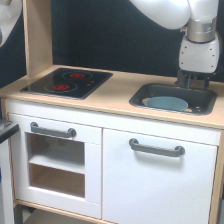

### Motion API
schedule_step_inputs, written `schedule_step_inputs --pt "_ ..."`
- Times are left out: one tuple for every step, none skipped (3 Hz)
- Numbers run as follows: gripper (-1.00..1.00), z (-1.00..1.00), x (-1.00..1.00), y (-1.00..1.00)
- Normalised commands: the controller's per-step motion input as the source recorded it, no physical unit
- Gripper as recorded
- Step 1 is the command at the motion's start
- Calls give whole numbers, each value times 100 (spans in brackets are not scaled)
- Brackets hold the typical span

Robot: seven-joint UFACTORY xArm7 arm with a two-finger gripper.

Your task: Place the pot in the sink

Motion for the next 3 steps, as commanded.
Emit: schedule_step_inputs --pt "87 -100 99 50" --pt "84 -96 100 38" --pt "100 -79 88 42"
